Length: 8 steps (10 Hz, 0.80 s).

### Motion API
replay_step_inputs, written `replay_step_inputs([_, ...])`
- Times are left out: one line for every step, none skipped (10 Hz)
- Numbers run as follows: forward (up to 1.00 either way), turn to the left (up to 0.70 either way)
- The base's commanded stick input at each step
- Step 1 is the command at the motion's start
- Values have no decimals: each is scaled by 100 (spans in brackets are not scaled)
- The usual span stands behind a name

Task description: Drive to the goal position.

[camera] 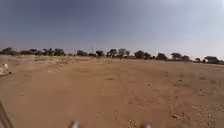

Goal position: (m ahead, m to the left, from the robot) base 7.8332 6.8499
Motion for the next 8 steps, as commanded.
replay_step_inputs([50,0])
replay_step_inputs([50,0])
replay_step_inputs([50,0])
replay_step_inputs([50,0])
replay_step_inputs([50,0])
replay_step_inputs([50,0])
replay_step_inputs([50,0])
replay_step_inputs([50,0])
